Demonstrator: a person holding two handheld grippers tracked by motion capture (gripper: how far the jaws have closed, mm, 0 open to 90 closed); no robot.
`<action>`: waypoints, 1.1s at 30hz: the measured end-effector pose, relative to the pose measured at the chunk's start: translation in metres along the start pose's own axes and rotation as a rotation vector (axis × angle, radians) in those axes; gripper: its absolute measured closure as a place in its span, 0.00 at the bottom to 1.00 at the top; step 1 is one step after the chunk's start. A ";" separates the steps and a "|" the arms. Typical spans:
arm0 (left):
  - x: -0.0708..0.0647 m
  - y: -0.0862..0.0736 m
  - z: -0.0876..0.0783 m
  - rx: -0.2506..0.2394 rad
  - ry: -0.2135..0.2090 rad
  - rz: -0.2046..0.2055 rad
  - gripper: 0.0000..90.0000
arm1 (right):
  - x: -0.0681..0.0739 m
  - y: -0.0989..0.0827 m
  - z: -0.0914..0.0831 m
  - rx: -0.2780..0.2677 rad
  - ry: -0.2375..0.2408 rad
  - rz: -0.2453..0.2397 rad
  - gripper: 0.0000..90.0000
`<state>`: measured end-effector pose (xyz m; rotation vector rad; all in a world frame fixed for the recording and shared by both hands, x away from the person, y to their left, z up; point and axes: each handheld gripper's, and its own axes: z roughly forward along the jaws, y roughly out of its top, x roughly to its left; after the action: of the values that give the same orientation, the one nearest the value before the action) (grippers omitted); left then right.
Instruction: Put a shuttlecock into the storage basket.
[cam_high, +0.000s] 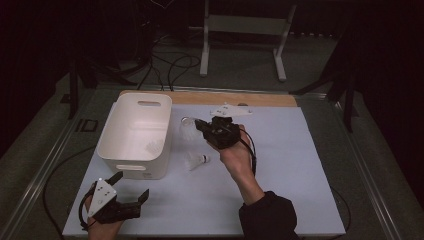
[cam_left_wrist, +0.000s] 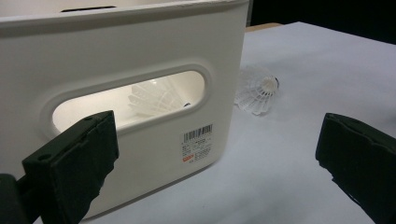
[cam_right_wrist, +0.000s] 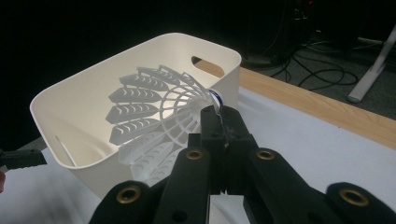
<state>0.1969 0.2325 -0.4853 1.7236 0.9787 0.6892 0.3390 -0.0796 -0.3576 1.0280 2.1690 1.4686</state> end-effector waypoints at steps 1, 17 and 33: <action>0.000 0.000 0.000 -0.001 0.000 0.001 0.00 | 0.000 0.000 0.000 0.000 0.001 -0.001 1.00; 0.000 0.000 0.000 -0.003 -0.001 0.000 0.00 | 0.007 0.002 0.006 -0.006 0.026 0.000 1.00; 0.000 0.000 0.000 0.000 -0.002 0.002 0.00 | 0.013 0.004 0.012 -0.004 0.046 -0.001 1.00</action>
<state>0.1968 0.2323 -0.4851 1.7248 0.9757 0.6881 0.3392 -0.0619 -0.3572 1.0019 2.1970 1.5095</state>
